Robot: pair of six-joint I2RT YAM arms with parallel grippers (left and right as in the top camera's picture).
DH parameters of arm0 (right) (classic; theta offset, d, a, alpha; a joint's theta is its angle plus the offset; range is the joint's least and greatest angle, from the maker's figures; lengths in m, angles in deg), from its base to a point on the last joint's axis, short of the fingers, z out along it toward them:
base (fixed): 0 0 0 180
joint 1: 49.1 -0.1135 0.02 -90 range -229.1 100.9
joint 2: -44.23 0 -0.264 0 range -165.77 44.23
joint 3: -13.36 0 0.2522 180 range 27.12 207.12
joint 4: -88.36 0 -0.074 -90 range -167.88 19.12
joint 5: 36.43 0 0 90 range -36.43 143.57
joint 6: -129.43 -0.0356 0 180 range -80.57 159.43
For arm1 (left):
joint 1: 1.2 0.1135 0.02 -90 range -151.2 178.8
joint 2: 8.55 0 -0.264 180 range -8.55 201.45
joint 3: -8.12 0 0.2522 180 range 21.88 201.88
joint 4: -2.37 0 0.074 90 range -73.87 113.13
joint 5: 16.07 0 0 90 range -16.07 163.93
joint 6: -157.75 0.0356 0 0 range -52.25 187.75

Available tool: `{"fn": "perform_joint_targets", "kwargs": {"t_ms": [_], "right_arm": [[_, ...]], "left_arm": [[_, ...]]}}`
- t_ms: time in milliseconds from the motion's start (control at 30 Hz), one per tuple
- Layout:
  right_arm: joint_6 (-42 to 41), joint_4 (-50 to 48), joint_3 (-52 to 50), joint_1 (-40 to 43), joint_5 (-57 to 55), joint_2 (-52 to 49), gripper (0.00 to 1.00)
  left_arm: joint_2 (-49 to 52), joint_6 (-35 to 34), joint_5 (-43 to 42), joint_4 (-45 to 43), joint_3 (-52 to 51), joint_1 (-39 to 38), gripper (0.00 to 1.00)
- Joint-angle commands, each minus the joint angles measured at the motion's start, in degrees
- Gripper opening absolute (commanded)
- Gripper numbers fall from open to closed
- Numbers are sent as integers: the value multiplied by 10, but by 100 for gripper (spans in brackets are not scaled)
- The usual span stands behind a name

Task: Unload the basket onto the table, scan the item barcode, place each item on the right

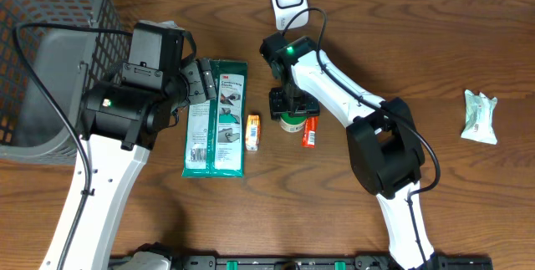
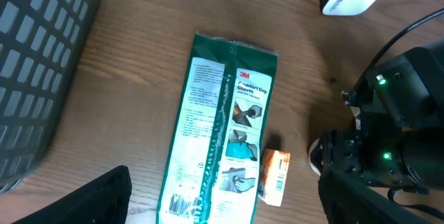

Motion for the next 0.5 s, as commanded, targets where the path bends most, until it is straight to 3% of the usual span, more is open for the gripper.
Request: {"fn": "perform_joint_targets", "kwargs": {"t_ms": [0,467], "right_arm": [[-7,3,-10,-5,-14,-8,68],[14,16,11,-4,-7,2,54]], "left_arm": [[1,6,7,1,9,3,86],[2,6,7,1,9,3,86]]}}
